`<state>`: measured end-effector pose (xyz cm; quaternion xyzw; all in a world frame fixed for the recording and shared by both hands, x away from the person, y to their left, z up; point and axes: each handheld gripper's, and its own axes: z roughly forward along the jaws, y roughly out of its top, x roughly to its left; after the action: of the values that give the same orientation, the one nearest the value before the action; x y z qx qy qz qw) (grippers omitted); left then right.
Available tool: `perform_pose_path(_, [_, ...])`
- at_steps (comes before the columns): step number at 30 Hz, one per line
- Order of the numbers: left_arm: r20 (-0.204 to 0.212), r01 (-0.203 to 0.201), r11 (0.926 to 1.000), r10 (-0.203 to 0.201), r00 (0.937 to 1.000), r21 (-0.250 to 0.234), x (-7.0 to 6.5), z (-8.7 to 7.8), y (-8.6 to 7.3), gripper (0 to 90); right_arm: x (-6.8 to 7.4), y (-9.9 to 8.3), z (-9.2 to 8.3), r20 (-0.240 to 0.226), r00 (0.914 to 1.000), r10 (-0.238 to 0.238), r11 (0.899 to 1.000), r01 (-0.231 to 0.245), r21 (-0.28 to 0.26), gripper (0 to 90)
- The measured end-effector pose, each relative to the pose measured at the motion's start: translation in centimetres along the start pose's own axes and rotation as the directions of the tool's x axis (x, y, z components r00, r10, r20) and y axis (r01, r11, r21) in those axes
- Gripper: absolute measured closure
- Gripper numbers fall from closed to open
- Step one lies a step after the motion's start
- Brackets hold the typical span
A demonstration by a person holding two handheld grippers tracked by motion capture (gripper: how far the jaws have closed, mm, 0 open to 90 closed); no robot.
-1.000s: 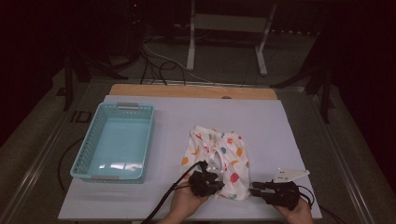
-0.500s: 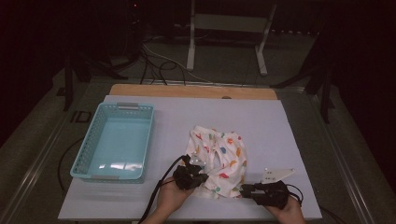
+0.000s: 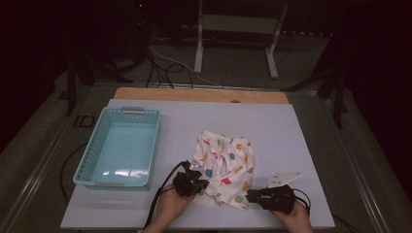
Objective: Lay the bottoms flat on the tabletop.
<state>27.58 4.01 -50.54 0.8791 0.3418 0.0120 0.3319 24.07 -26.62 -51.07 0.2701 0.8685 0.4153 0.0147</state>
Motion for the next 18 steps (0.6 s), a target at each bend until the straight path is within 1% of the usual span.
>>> perform_pose_path(1, [-0.001, -0.002, 1.0, 0.002, 1.0, 0.002, 0.0, 0.0, 0.0, 90.0, 0.1, 0.0, 0.4, -0.001, 1.0, 0.001, 1.0, -0.001, 0.007, 76.4])
perform_pose_path(3, [0.001, -0.004, 1.0, 0.004, 1.0, 0.0, -0.1, 0.0, 0.0, 90.0, 0.2, 0.0, 0.9, -0.02, 0.9998, -0.003, 1.0, 0.004, 0.021, 75.9])
perform_pose_path(4, [0.001, -0.005, 1.0, 0.005, 1.0, -0.003, -0.1, 0.0, 0.0, 90.0, 0.3, 0.0, 1.2, -0.02, 0.9997, -0.015, 1.0, 0.015, 0.024, 73.4])
perform_pose_path(5, [0.001, -0.005, 1.0, 0.005, 1.0, -0.003, -0.1, 0.0, 0.0, 90.0, 0.5, 0.0, 1.4, -0.022, 0.9996, -0.016, 0.999, 0.016, 0.032, 71.3])
perform_pose_path(7, [0.01, -0.007, 0.9999, 0.007, 0.9999, -0.009, -0.3, 0.0, 0.0, 90.0, 0.6, -0.1, 1.6, -0.013, 0.9996, -0.025, 0.999, 0.026, 0.037, 71.5])
perform_pose_path(8, [0.016, -0.007, 0.9999, 0.007, 0.9998, -0.008, -0.3, 0.0, 0.0, 90.0, 0.7, -0.1, 1.6, -0.005, 0.9987, -0.05, 0.998, 0.05, 0.039, 74.8])
perform_pose_path(9, [0.022, -0.008, 0.9999, 0.008, 0.9997, -0.011, -0.4, 0.0, 0.0, 90.0, 0.9, -0.1, 1.6, 0.017, 0.9983, -0.055, 0.998, 0.054, 0.042, 81.5])
perform_pose_path(10, [0.026, -0.009, 0.9998, 0.01, 0.9996, -0.015, -0.6, 0.0, 0.1, 90.0, 1.0, -0.1, 1.6, 0.039, 0.9963, -0.077, 0.996, 0.075, 0.048, 89.6])
perform_pose_path(11, [0.031, -0.01, 0.9998, 0.01, 0.9995, -0.02, -0.8, 0.0, 0.1, 90.0, 1.0, -0.1, 1.6, 0.044, 0.9957, -0.082, 0.995, 0.079, 0.055, 89.8])
perform_pose_path(12, [0.039, -0.009, 0.9996, 0.01, 0.9992, -0.025, -1.0, 0.0, 0.1, 90.0, 0.9, -0.1, 1.5, 0.038, 0.9962, -0.078, 0.995, 0.076, 0.059, 90.0])
perform_pose_path(14, [0.053, -0.02, 0.9994, 0.021, 0.9984, -0.029, -1.4, 0.0, 0.2, 90.0, 0.8, -0.2, 1.0, 0.055, 0.9955, -0.078, 0.995, 0.074, 0.071, 90.0])
perform_pose_path(16, [0.064, -0.033, 0.999, 0.035, 0.9973, -0.028, -1.8, 0.2, 0.3, 90.0, 0.6, -0.5, 0.3, 0.059, 0.9962, -0.063, 0.996, 0.06, 0.063, 90.0])
perform_pose_path(17, [0.068, -0.035, 0.999, 0.037, 0.997, -0.029, -2.1, 0.3, 0.4, 90.0, 0.5, -0.7, 0.0, 0.062, 0.9961, -0.062, 0.996, 0.059, 0.06, 90.0])
perform_pose_path(18, [0.068, -0.035, 0.999, 0.037, 0.997, -0.029, -2.1, 0.3, 0.4, 90.0, 0.5, -0.7, 0.0, 0.062, 0.9961, -0.062, 0.996, 0.059, 0.06, 90.0])
